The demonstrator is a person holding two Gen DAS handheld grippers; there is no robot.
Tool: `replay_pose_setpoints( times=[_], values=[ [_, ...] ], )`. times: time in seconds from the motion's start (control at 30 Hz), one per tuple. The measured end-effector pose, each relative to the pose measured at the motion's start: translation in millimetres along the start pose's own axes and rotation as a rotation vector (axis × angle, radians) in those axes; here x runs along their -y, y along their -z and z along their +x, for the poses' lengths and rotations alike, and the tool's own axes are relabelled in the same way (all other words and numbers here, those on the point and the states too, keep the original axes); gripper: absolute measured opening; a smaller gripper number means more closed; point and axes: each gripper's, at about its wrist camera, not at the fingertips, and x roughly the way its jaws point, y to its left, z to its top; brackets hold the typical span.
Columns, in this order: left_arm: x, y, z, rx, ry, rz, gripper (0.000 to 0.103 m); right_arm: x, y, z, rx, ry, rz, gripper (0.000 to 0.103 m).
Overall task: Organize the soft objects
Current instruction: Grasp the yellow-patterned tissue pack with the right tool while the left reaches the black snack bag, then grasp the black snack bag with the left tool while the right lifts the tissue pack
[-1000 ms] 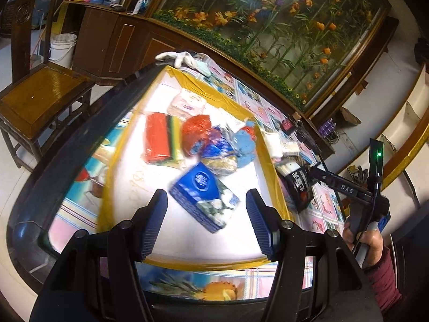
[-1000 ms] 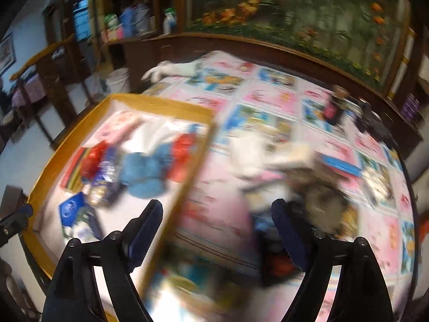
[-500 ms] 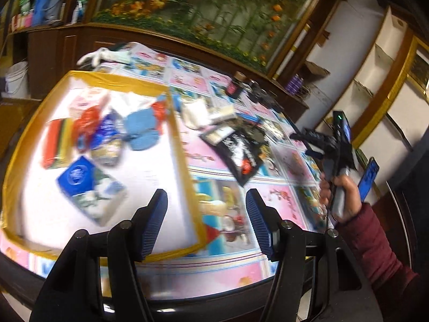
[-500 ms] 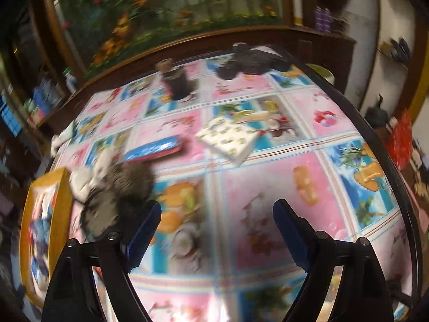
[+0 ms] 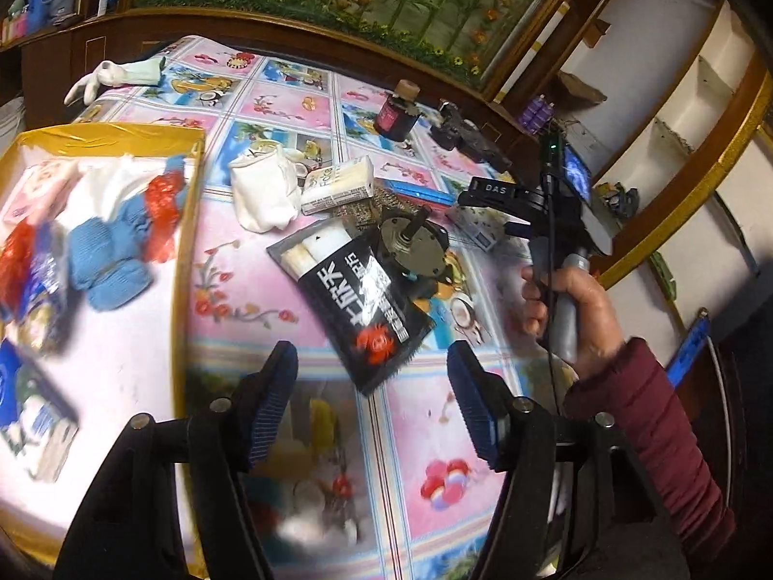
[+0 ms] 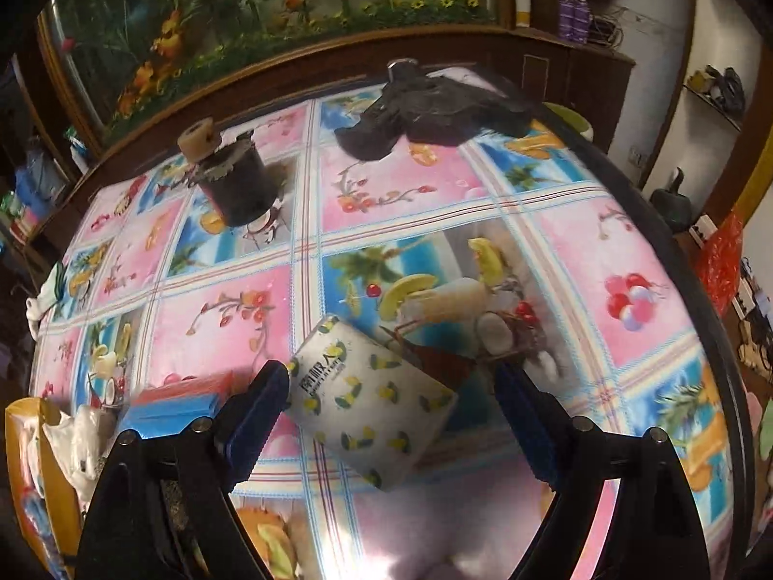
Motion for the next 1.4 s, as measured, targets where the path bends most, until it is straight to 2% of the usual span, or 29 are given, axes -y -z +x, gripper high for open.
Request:
replay_pose_setpoints(
  times=[0.07, 0.23, 0.3, 0.37, 0.47, 0.57, 0.6, 0.63, 0.67, 0.73, 0.8, 0.83, 1.0, 1.03, 1.1, 1.27, 1.4],
  values=[
    [2.6, -5.0, 17.2, -0.012, -0.029, 0.003, 0.065, -0.8, 0.2, 10.4, -0.014, -0.019, -0.026, 0.083],
    [1.0, -11.9, 51.3, -0.034, -0.135, -0.006, 0.065, 7.3, 5.7, 3.9, -0.019, -0.04, -0.029, 0.06],
    [-0.2, -14.6, 63.3, -0.046, -0.172, -0.017, 0.069, 13.1, 12.0, -1.7, -0.034, -0.068, -0.014, 0.055],
    [-0.1, -16.1, 70.0, -0.036, -0.186, -0.022, 0.08, 18.5, 19.5, -7.8, -0.049, -0.091, -0.001, 0.053],
    [6.8, -17.6, 81.2, -0.05, -0.2, 0.004, 0.081, 23.2, 28.8, -18.7, -0.065, -0.111, 0.005, 0.052],
    [10.8, -13.9, 93.2, -0.082, -0.192, 0.027, 0.081, 25.2, 36.5, -25.4, -0.076, -0.12, 0.011, 0.052],
    [14.1, -12.7, 91.8, -0.065, -0.2, 0.051, 0.077, 24.7, 39.1, -27.6, -0.075, -0.119, 0.004, 0.053],
    [14.5, -11.2, 91.3, -0.069, -0.178, 0.059, 0.07, 23.9, 40.6, -28.9, -0.069, -0.115, -0.005, 0.054],
    [13.9, -11.0, 90.4, -0.072, -0.157, 0.058, 0.057, 22.6, 42.3, -30.7, -0.056, -0.108, -0.018, 0.056],
    [13.7, -10.2, 87.1, -0.078, -0.142, 0.062, 0.052, 21.9, 44.3, -30.5, -0.041, -0.079, -0.03, 0.081],
    [13.8, -8.0, 82.8, -0.077, -0.132, 0.067, 0.047, 22.7, 45.8, -29.8, -0.021, -0.073, -0.016, 0.088],
    [13.6, -6.5, 79.9, -0.076, -0.125, 0.066, 0.047, 22.0, 47.0, -29.0, -0.012, -0.066, -0.011, 0.088],
    [17.3, 1.6, 55.1, -0.044, -0.085, 0.066, 0.046, 14.8, 49.9, -25.2, 0.03, -0.055, -0.023, 0.082],
    [17.3, 2.9, 50.0, -0.038, -0.074, 0.061, 0.046, 13.3, 50.4, -23.4, 0.027, -0.054, -0.032, 0.068],
    [17.5, 5.8, 38.5, -0.026, -0.047, 0.05, 0.046, 10.6, 53.3, -21.8, 0.016, -0.06, -0.05, 0.053],
    [22.3, 16.2, 10.3, 0.013, -0.018, 0.053, 0.046, 9.4, 65.1, -31.8, 0.013, -0.066, -0.068, 0.052],
    [21.5, 25.2, -12.0, 0.045, -0.001, 0.05, 0.046, 11.6, 79.2, -54.8, 0.03, -0.072, -0.073, 0.052]
  ],
)
